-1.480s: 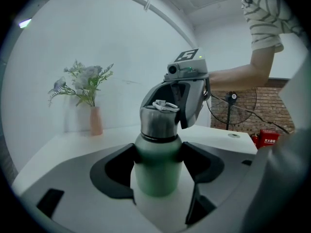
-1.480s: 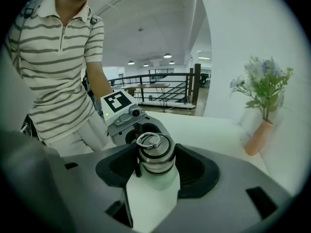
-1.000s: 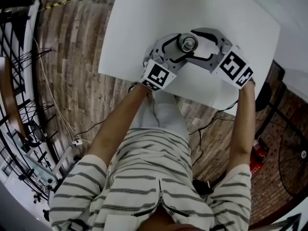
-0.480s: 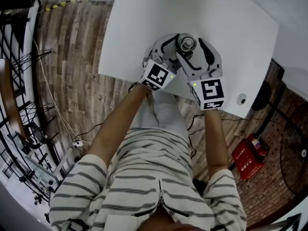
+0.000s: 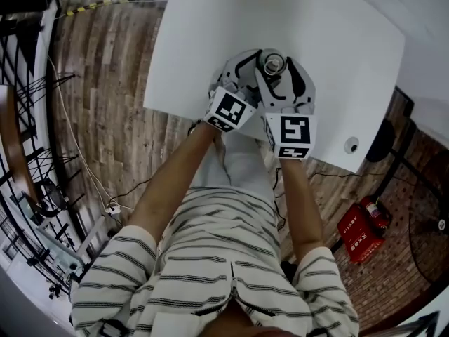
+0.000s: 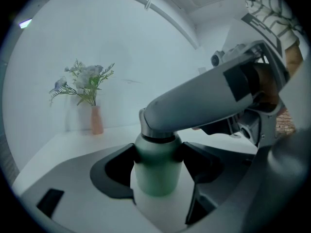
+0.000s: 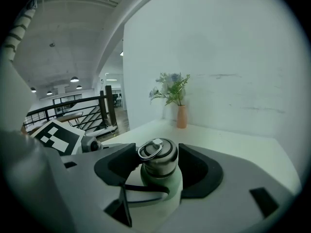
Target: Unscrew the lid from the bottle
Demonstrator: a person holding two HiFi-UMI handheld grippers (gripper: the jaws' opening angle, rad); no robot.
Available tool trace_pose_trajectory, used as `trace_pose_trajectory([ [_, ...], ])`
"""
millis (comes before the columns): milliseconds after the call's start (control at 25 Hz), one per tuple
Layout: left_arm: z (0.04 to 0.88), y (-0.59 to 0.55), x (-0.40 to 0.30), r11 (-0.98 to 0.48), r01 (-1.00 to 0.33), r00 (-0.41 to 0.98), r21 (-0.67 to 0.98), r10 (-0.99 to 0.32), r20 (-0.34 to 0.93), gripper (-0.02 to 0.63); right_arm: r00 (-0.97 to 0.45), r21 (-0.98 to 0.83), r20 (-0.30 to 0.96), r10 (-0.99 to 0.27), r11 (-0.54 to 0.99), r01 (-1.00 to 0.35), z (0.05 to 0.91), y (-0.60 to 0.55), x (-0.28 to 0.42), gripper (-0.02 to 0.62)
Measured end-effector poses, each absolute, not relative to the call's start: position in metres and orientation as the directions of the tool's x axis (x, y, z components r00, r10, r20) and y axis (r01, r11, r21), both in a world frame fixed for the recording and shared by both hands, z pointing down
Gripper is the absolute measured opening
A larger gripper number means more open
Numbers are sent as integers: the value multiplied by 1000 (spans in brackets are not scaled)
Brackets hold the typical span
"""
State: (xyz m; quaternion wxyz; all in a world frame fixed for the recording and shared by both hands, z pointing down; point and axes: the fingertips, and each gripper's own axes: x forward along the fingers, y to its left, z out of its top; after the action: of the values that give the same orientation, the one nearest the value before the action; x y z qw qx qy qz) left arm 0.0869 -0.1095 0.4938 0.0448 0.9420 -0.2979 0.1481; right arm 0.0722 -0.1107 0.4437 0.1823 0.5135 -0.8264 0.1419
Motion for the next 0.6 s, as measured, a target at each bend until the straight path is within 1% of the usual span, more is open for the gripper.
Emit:
trace_pose_trajectory([
  [80, 495, -110, 87, -818, -575, 779, -3, -548, 305, 314, -398, -34, 454, -797, 431, -902, 445, -112, 72, 259],
  [320, 494, -110, 86, -819, -574, 779, -4, -547, 306, 314, -397, 3, 482, -781, 454, -891, 446, -111, 71, 255],
  [600, 494, -111, 86, -818, -575, 779, -2, -547, 306, 314, -450, -3, 490, -747, 515, -857, 446, -110, 72, 253],
])
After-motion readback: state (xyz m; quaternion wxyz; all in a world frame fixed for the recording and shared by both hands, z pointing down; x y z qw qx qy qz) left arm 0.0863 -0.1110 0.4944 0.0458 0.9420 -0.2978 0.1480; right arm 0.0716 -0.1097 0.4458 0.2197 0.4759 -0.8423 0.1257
